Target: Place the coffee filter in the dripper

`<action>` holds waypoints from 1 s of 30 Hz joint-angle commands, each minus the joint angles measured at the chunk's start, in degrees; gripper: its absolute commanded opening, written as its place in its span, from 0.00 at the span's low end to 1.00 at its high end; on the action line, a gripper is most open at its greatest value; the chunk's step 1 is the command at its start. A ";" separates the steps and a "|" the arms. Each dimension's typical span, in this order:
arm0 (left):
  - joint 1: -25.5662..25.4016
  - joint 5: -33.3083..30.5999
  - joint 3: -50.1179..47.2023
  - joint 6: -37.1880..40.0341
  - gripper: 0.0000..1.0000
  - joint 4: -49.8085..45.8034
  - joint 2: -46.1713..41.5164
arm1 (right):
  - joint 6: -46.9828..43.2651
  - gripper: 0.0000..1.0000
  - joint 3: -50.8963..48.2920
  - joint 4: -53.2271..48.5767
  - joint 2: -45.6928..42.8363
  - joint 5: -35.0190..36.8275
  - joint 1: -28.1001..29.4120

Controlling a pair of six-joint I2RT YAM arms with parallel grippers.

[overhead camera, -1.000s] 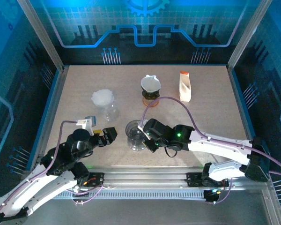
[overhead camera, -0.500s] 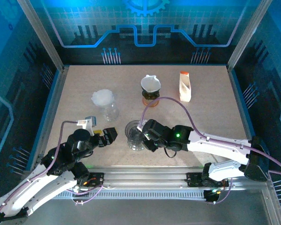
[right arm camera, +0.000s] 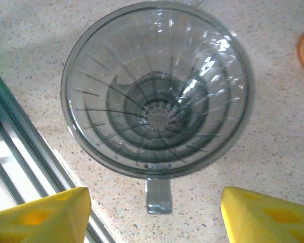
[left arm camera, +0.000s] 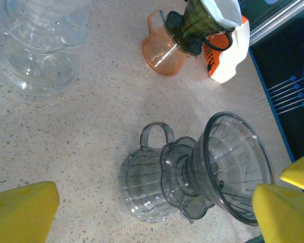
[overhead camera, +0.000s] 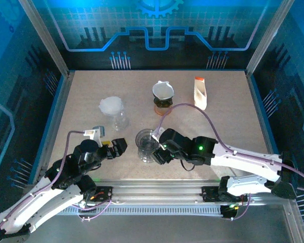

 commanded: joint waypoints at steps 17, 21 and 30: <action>-0.31 0.43 -0.38 -0.26 0.99 3.70 2.19 | 4.31 0.54 2.65 2.88 -2.46 -3.57 -29.74; -0.27 1.35 0.30 -0.02 0.99 4.69 4.42 | 4.15 0.45 5.29 5.90 4.29 -4.18 -40.21; -0.20 2.01 0.54 -0.12 0.99 4.62 5.10 | -1.45 0.34 19.52 5.67 24.93 -0.50 -50.49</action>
